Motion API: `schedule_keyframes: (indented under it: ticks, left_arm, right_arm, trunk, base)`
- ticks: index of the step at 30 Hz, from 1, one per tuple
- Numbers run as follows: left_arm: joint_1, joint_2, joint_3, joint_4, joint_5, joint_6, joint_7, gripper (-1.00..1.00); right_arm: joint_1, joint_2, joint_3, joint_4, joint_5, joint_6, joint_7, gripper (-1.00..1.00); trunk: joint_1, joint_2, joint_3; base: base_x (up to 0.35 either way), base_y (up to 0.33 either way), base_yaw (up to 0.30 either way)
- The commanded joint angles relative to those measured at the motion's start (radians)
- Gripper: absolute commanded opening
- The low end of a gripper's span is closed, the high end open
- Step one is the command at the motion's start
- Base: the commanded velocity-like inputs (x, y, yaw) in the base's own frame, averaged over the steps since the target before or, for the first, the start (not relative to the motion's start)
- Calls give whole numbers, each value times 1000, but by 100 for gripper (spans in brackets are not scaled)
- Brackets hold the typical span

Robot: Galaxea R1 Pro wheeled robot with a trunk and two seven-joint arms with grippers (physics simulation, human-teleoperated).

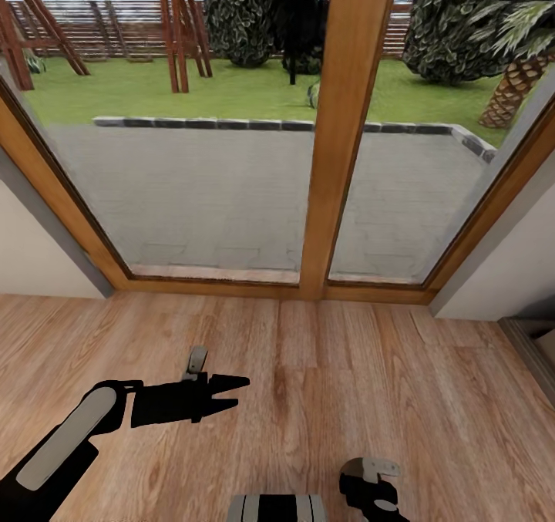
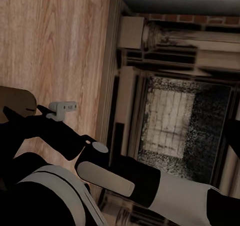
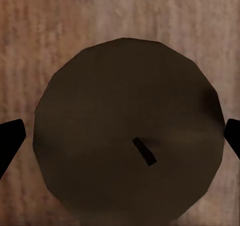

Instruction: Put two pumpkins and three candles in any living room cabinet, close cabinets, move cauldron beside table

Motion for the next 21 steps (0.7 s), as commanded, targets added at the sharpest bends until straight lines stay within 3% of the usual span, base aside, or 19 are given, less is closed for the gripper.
schedule_keyframes:
  ticks: [1,21]
  left_arm:
    - [-1,1,-1,0,1,1,-1,100]
    - [-1,1,-1,0,1,1,-1,100]
  right_arm:
    - [1,0,6,1,-34,-2,7,100]
    - [1,2,6,1,-34,-3,7,100]
  trunk:
    - [0,0,-1]
    - [2,-1,-16]
  base:
    - [0,0,0]
    - [0,0,0]
